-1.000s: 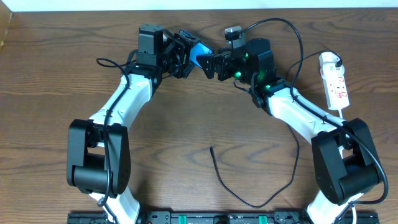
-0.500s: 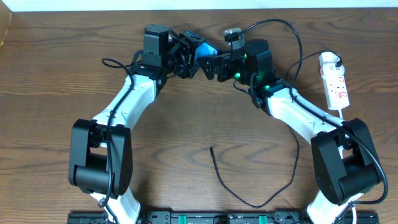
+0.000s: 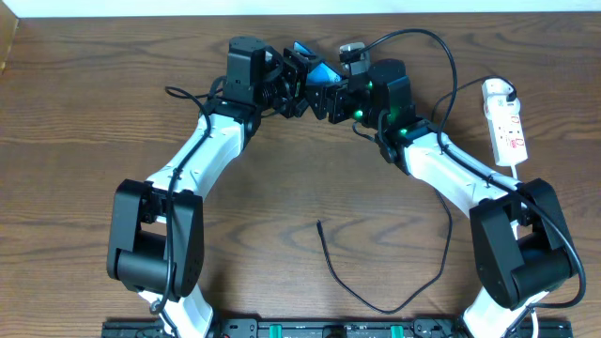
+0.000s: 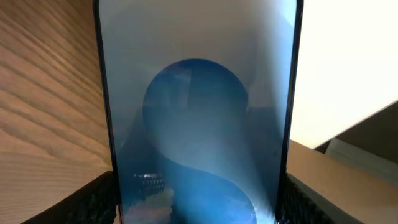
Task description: Plug charger to phone and switch on socket
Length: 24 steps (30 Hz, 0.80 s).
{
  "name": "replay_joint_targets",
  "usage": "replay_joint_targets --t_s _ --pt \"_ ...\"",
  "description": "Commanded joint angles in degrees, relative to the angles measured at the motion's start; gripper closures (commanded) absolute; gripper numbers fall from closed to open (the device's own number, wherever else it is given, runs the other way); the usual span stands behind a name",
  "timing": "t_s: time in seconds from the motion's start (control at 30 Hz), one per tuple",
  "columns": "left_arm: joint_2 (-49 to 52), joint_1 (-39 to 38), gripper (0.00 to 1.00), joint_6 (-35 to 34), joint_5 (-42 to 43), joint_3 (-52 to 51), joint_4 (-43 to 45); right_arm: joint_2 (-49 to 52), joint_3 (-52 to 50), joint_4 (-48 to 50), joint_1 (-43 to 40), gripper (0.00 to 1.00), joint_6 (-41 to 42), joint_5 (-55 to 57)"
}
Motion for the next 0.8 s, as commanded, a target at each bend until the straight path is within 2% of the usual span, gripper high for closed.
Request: replay_joint_targets --t_s 0.0,0.17,0.23,0.27,0.47,0.5,0.53,0.57,0.6,0.63,0.77 --pt "-1.3 0.1 0.93 -0.5 1.6 0.3 0.8 0.2 1.1 0.0 0.4 0.39 -0.4 0.6" --pt "-1.3 0.1 0.93 -0.5 1.4 0.3 0.8 0.2 1.1 0.0 0.4 0.73 -0.4 1.6" --pt "-1.3 0.1 0.93 -0.5 1.4 0.3 0.8 0.2 1.1 0.2 0.4 0.93 -0.4 1.6" --pt "-1.3 0.1 0.93 -0.5 1.4 0.3 0.8 0.2 1.1 0.2 0.4 0.97 -0.4 1.6" --pt "-1.3 0.2 0.92 -0.5 0.9 0.3 0.8 0.2 1.1 0.5 0.3 0.99 -0.4 1.6" --pt "-1.3 0.2 0.83 -0.5 0.9 0.3 0.8 0.2 1.1 0.5 0.3 0.99 -0.4 1.6" --pt "-1.3 0.2 0.57 -0.5 0.9 0.3 0.8 0.2 1.1 0.6 0.2 0.99 -0.4 1.6" --pt "-1.3 0.2 0.45 -0.5 0.9 0.3 0.8 0.2 1.1 0.7 0.1 0.99 -0.3 1.6" --pt "-1.3 0.2 0.15 -0.5 0.9 0.3 0.8 0.2 1.1 0.9 -0.2 0.99 0.1 1.6" --pt "-1.3 0.3 0.1 -0.5 0.9 0.3 0.8 0.2 1.1 1.2 -0.6 0.99 1.1 1.6" --pt "-1.3 1.6 0.09 -0.3 1.5 0.3 0.9 0.2 1.1 2.7 -3.4 0.99 6.1 0.7"
